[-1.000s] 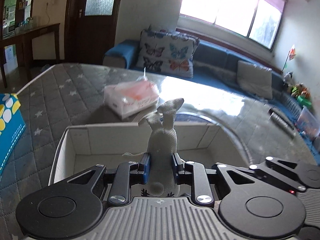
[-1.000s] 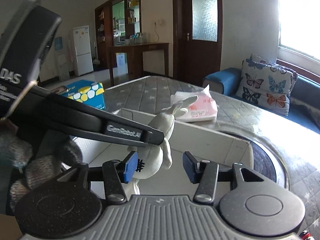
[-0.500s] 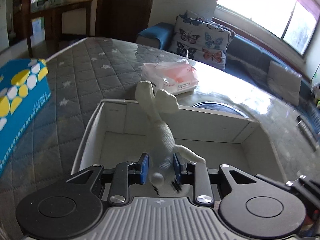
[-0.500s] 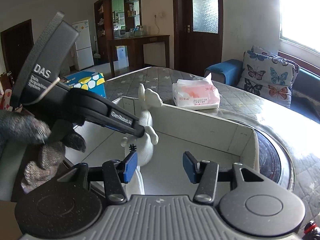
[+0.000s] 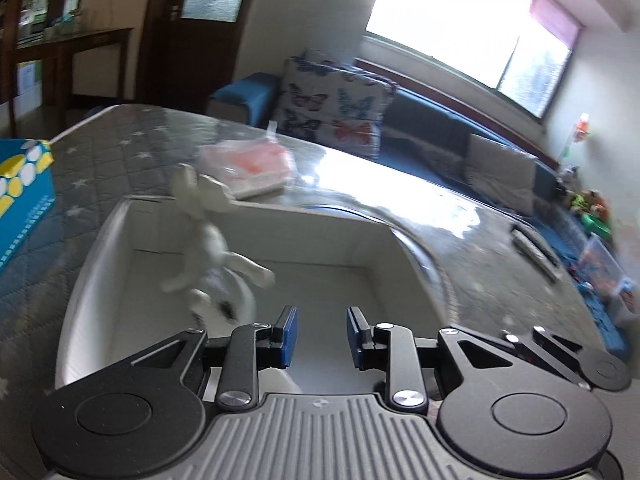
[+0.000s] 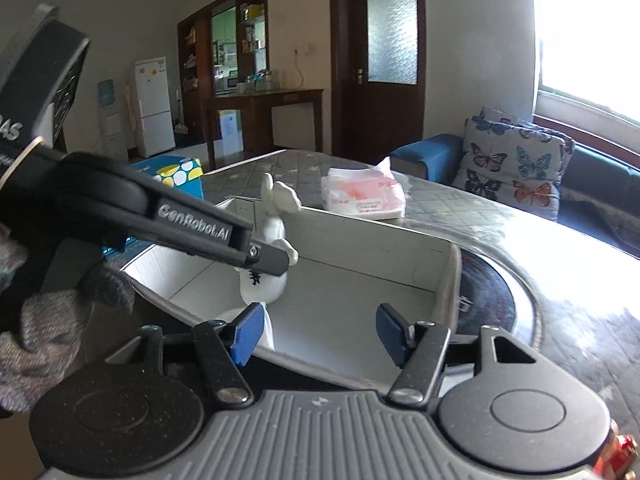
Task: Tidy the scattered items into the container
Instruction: 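Move the left gripper back to the red round toy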
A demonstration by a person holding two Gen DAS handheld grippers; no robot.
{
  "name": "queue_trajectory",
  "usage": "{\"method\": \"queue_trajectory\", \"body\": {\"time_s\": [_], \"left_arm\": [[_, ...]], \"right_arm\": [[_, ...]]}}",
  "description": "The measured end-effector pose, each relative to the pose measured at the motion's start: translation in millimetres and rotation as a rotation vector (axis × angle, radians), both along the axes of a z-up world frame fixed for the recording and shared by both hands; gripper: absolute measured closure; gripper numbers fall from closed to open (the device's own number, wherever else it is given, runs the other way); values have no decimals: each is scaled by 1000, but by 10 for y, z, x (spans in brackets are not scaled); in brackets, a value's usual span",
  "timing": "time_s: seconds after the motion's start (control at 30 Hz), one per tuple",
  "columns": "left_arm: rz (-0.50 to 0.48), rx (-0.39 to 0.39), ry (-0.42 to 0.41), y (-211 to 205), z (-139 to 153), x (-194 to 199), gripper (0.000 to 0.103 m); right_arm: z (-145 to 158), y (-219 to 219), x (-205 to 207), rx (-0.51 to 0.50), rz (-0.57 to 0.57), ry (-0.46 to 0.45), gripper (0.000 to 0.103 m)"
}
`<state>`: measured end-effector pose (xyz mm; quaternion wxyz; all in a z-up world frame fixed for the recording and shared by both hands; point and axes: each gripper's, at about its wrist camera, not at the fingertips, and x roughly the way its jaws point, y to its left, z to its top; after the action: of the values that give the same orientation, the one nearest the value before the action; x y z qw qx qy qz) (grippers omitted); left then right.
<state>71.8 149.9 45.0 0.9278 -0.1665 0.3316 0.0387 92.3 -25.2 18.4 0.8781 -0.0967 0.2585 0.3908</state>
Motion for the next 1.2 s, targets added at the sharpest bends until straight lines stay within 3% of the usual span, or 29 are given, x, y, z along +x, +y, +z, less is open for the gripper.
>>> {"method": "queue_trajectory", "body": {"time_s": [0.27,0.57,0.9,1.2], "left_arm": [[-107,-55,-25,-467,-43,-106,73],[-214,-122,15,-903,-266,-80,73],[-286,-186,53,-1113,-445,13,73],[-309,-213,79,-1236,-523,86,73]], "right_arm": [[-18,-459,-234,-13,-88,-46,33],[-181,-913,-344,-20,-212,-7,33],[-318,-1323,-317,4,-351,38,33],[-305,-1451,-230,9,-376,9,32]]}}
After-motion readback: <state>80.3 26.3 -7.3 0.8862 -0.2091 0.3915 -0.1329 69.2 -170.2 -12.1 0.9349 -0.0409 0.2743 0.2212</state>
